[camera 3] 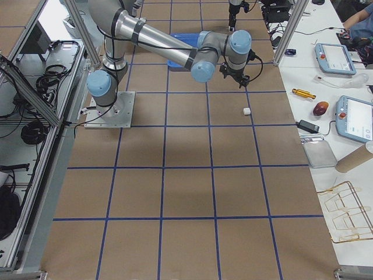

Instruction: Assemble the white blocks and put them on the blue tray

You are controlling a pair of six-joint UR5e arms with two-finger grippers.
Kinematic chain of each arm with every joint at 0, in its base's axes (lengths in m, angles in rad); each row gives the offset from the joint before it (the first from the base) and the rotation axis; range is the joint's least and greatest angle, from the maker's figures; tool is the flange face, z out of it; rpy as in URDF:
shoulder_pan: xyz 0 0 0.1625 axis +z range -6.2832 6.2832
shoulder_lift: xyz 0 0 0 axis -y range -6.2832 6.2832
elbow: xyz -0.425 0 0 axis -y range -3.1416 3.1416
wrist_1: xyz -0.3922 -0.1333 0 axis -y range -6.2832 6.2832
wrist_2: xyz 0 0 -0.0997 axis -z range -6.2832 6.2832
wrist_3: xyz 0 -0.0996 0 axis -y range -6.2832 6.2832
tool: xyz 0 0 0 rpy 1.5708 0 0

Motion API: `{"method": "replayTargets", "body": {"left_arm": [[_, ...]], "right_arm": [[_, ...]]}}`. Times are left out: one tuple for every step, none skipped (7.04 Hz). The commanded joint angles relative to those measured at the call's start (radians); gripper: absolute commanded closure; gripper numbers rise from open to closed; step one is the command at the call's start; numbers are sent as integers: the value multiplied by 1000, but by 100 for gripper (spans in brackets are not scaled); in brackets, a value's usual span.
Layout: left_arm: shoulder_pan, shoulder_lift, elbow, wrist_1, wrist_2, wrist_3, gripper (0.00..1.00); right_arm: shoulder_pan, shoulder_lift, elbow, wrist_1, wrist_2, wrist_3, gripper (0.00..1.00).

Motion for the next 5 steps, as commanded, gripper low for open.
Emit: {"method": "replayTargets", "body": {"left_arm": [[0,7,-3,2,-1,-26,89],[0,21,-7,-13,-1,-49,91],[-11,55,-20,-65,0,-51,91],[-41,131,-64,-131,-4,-54,91],[-82,227,-163,-137,-27,-55,91]], "right_arm": [[-14,109,-70,-36,2,-284,0],[-26,158,-101,-43,-1,-393,2],[-33,207,-138,-43,-2,-508,0],[-33,251,-184,-43,-5,-567,2],[-33,288,-215,-43,-2,-569,3]]}}
